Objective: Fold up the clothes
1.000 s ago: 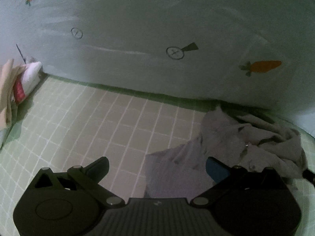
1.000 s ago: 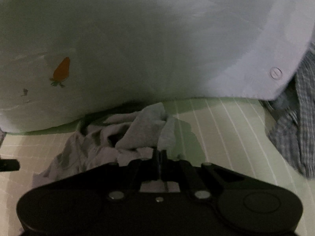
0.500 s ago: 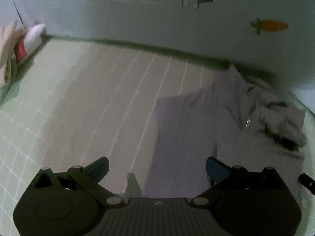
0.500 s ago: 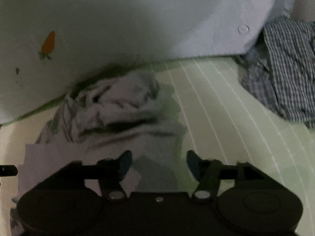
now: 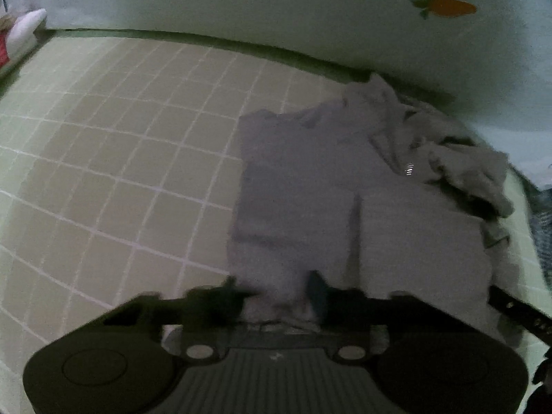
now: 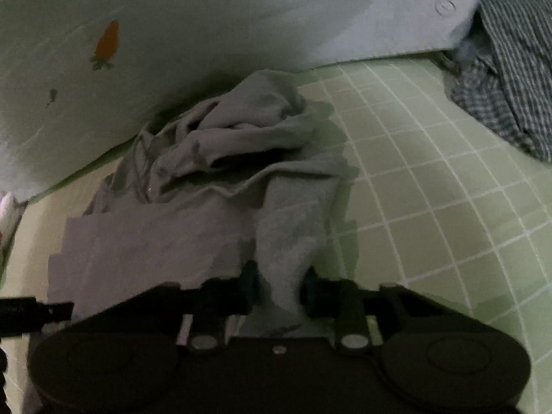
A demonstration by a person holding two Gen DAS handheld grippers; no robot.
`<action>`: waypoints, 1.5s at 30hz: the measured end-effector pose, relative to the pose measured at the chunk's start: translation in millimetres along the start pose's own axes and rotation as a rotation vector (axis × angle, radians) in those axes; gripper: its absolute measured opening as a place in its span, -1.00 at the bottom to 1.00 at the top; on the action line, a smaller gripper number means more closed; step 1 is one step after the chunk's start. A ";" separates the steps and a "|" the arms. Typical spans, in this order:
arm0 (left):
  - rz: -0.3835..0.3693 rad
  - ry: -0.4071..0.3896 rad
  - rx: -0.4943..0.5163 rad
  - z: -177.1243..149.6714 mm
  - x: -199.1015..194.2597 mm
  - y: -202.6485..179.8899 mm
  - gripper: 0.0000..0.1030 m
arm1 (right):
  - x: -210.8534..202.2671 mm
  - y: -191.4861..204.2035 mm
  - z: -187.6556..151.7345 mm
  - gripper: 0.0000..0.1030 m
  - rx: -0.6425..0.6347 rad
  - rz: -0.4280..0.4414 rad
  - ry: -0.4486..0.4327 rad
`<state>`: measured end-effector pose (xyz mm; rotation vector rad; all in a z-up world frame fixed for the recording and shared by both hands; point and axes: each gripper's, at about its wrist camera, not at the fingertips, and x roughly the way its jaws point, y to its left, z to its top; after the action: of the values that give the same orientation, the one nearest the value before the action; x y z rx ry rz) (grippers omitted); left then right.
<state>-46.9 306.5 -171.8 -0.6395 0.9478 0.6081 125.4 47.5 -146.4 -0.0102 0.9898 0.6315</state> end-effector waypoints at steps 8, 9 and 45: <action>0.020 -0.031 0.033 -43.4 -22.5 -5.7 -0.56 | -27.1 4.3 -29.0 -0.63 -0.027 -0.018 -0.014; 0.021 -0.012 0.034 -49.4 -26.7 -4.6 -0.56 | -33.3 1.5 -34.0 -0.63 -0.020 -0.017 -0.006; 0.057 0.020 0.029 148.5 66.8 -51.0 0.64 | 46.7 -23.6 98.0 0.53 0.043 -0.216 -0.006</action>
<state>99.2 393.1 -154.3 -0.5953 0.9947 0.6382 231.1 79.1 -133.9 -0.0759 0.9808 0.4124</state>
